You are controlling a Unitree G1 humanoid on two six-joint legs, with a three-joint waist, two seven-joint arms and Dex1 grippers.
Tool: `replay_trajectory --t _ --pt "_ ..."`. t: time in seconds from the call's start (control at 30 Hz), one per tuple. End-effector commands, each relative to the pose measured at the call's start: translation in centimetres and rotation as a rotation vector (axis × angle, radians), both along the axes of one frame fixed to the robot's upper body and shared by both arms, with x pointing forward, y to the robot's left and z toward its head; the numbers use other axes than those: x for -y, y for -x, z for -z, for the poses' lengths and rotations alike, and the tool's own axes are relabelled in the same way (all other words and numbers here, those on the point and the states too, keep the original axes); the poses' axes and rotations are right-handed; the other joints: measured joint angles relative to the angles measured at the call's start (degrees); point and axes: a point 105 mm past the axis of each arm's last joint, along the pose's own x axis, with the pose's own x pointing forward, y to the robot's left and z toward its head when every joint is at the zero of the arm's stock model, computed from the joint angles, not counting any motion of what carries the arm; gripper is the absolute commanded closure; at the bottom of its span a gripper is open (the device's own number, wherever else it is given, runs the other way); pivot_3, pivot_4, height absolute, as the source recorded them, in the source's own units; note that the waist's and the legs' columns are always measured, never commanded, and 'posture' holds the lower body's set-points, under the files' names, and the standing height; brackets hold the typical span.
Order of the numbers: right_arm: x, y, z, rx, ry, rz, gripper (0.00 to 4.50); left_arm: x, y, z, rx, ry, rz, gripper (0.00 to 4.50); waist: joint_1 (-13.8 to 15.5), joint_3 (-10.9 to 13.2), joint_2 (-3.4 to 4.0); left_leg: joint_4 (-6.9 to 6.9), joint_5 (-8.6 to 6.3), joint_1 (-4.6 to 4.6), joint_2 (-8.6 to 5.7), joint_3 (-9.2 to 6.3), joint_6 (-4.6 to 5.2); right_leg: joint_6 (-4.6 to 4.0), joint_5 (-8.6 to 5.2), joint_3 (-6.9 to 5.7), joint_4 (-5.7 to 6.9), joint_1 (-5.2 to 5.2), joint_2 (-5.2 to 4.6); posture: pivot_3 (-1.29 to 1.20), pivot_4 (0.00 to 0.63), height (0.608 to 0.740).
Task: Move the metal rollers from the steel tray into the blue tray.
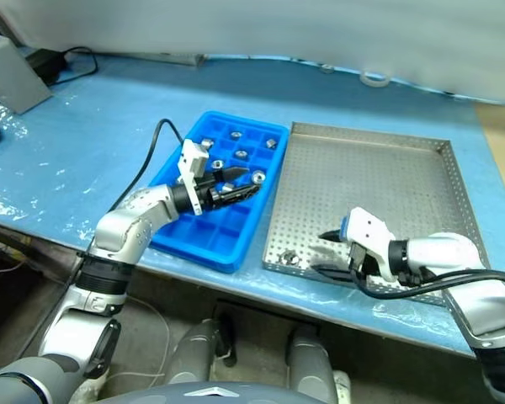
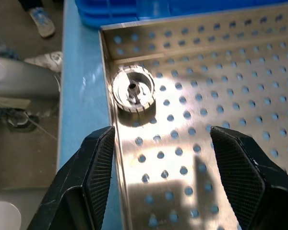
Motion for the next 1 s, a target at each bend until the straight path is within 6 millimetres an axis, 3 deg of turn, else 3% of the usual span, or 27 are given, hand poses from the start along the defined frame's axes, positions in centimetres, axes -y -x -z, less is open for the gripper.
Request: replay_trajectory --t 0.03,0.37,0.73,0.9,1.0 --pt "0.1 -0.6 0.1 0.090 -0.005 0.000 1.16 0.6 0.2 -0.8 0.048 -0.005 0.028 0.92 -0.1 0.0 0.01 0.00 -0.01 0.00 0.00 0.00 0.02 0.00 0.00 0.00 -0.02 0.00 0.00 -0.28 0.150 0.740" --pt "-0.6 -1.8 1.8 0.095 -0.040 -0.056 1.16 0.2 0.2 -0.8 0.050 -0.026 0.028 0.92 -0.1 0.0 0.01 0.05 -0.05 -0.01 0.00 0.04 0.10 -0.02 0.01 0.00 -0.03 0.05 0.00 -0.25 0.150 0.740" --pt "-5.0 -4.7 -0.3 0.175 -0.050 -0.273 1.16 -0.8 0.3 -0.8 0.054 -0.045 -0.010 0.92 -0.1 0.0 0.02 0.14 -0.06 -0.02 0.01 0.04 0.12 -0.06 0.03 -0.01 0.09 0.04 -0.01 -0.17 0.150 0.740" --pt "-5.7 -5.6 0.7 0.164 -0.037 -0.340 1.16 -1.5 0.5 -0.8 0.060 -0.041 -0.055 0.92 0.5 0.0 0.01 0.17 -0.06 -0.04 0.01 0.04 0.12 -0.07 0.04 -0.03 0.13 0.04 -0.02 -0.10 0.150 0.740" --pt "-5.0 -5.8 0.8 0.150 -0.021 -0.366 1.16 -2.2 0.7 -0.7 0.059 -0.042 -0.089 0.92 0.9 0.0 0.02 0.18 -0.08 -0.12 0.00 0.04 0.16 -0.07 0.04 -0.05 0.12 -0.01 -0.04 -0.06 0.150 0.740"
